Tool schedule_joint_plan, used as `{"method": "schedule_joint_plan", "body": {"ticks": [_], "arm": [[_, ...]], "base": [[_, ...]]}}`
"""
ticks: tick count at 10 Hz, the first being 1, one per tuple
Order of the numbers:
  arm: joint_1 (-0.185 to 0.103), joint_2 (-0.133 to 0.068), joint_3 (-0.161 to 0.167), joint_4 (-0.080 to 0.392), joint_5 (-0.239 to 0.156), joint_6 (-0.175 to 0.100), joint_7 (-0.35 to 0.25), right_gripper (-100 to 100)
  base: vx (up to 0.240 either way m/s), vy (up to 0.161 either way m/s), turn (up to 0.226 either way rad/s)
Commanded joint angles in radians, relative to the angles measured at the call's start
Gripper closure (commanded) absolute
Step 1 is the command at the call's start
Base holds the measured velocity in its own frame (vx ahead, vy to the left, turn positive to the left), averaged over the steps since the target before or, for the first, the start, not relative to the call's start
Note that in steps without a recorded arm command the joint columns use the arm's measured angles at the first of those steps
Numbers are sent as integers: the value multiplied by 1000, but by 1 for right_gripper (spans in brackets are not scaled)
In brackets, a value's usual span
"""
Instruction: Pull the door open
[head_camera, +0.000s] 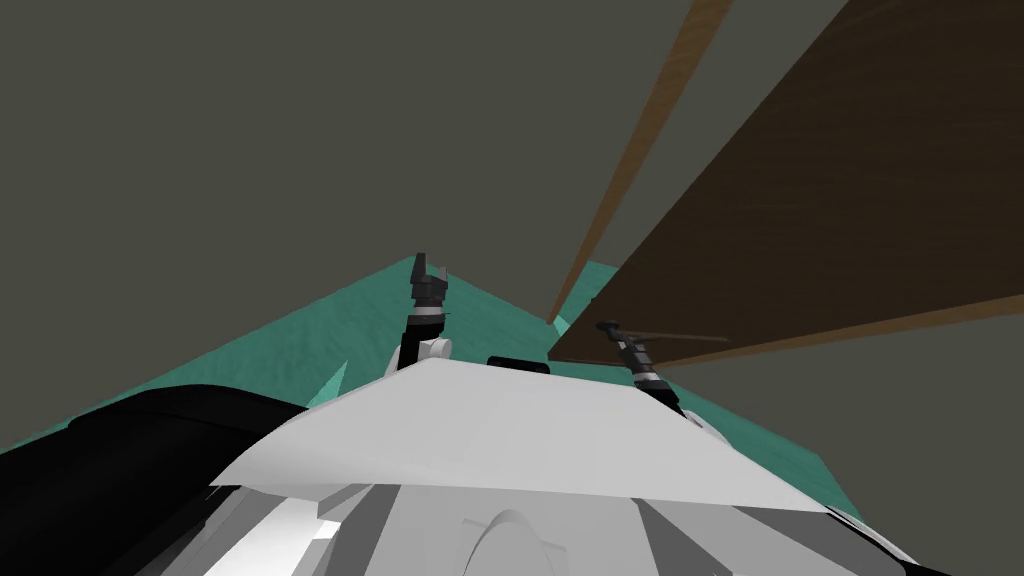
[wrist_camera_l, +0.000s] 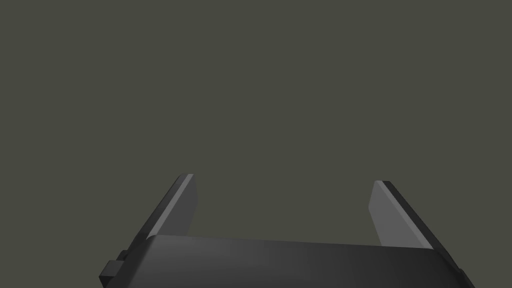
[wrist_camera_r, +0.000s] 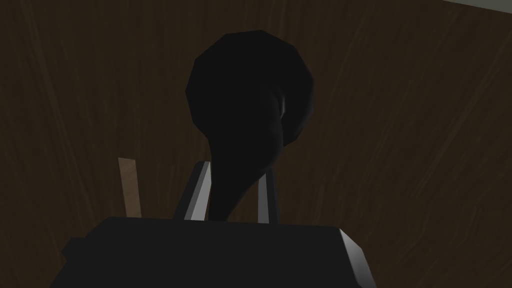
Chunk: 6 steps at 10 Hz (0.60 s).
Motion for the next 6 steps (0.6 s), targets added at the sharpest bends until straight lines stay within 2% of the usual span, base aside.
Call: {"method": "schedule_joint_plan", "body": {"ticks": [1, 6], "arm": [[10, -6, 8, 17, -3, -33, -4, 100], [36, -28, 26, 46, -13, -104, -18, 100]], "base": [[-224, -116, 186], [-214, -70, 170]]}}
